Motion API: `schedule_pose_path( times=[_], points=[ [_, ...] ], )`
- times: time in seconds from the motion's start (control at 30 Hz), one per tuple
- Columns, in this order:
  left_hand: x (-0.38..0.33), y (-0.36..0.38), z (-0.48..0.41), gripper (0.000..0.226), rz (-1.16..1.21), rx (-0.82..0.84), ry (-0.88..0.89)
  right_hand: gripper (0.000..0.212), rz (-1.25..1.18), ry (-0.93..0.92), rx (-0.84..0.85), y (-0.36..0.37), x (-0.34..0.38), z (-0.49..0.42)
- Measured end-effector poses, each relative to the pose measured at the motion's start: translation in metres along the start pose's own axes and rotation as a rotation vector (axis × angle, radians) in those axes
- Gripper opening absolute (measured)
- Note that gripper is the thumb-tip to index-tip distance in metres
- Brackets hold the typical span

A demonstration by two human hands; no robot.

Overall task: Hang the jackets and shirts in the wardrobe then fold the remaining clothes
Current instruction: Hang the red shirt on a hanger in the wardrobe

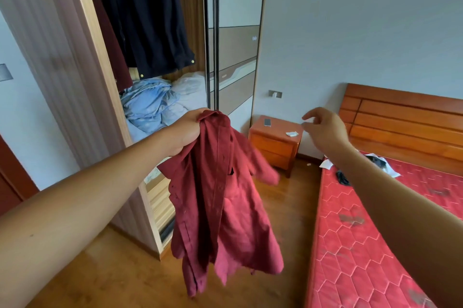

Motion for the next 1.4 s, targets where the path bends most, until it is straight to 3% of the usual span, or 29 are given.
schedule_pose_path(
  times=[0.1, 0.17, 0.27, 0.37, 0.47, 0.57, 0.63, 0.77, 0.9, 1.0, 1.03, 1.07, 1.17, 1.3, 1.4],
  points=[
    [-0.01, 0.018, 0.001, 0.012, -0.045, 0.015, 0.018, 0.018, -0.193, -0.2, 0.221, 0.033, 0.047, 0.03],
    [-0.017, 0.029, 0.002, 0.021, -0.077, 0.032, -0.002, 0.032, -0.152, -0.348, 0.373, 0.058, 0.075, 0.051],
    [-0.022, 0.033, 0.003, 0.024, -0.084, 0.022, -0.048, 0.032, -0.057, -0.428, 0.327, 0.075, 0.089, 0.059],
    [-0.02, 0.03, 0.006, 0.006, -0.011, 0.05, -0.088, 0.034, -0.077, -0.351, 0.271, 0.077, 0.084, 0.054],
    [-0.011, 0.021, 0.008, 0.026, 0.017, 0.095, -0.089, 0.031, -0.211, -0.145, 0.222, 0.075, 0.077, 0.044],
    [0.004, -0.003, 0.011, 0.045, -0.183, 0.151, -0.045, 0.03, -0.434, 0.176, 0.164, 0.06, 0.056, 0.026],
    [0.016, -0.023, 0.015, 0.052, -0.338, 0.207, -0.053, 0.024, -0.457, 0.263, 0.182, 0.047, 0.039, 0.016],
    [0.024, -0.049, 0.023, 0.049, -0.397, 0.246, -0.101, 0.025, -0.045, 0.171, 0.258, 0.037, 0.014, 0.003],
    [0.026, -0.055, 0.023, 0.062, -0.455, 0.341, -0.075, 0.006, -0.103, 0.111, 0.222, 0.039, 0.0, 0.007],
    [0.026, -0.056, 0.018, 0.058, -0.535, 0.342, -0.013, 0.06, 0.236, -0.258, 0.337, 0.031, -0.006, 0.012],
    [0.026, -0.057, 0.017, 0.06, -0.533, 0.335, -0.009, 0.066, 0.405, -0.407, 0.366, 0.029, -0.007, 0.015],
    [0.025, -0.058, 0.016, 0.06, -0.521, 0.344, -0.008, 0.065, 0.546, -0.504, 0.397, 0.027, -0.009, 0.017],
    [0.032, -0.068, 0.011, 0.047, -0.536, 0.37, -0.058, 0.044, 0.775, -0.543, 0.37, 0.021, -0.015, 0.018],
    [0.046, -0.074, 0.011, 0.033, -0.637, 0.387, -0.115, 0.026, 0.826, -0.547, 0.228, 0.019, -0.018, 0.019],
    [0.049, -0.069, 0.013, 0.024, -0.633, 0.224, -0.055, 0.016, 0.73, -0.439, 0.266, 0.022, -0.022, 0.019]
  ],
)
Point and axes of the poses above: each hand's wrist, its own z-axis away from the middle knuckle, its own y-axis out of the palm, x = y × z, the point moved 2 cm from there along -z, towards the middle knuckle, and after that the axes turned 2 degrees about -z, right-handed, at the moved point
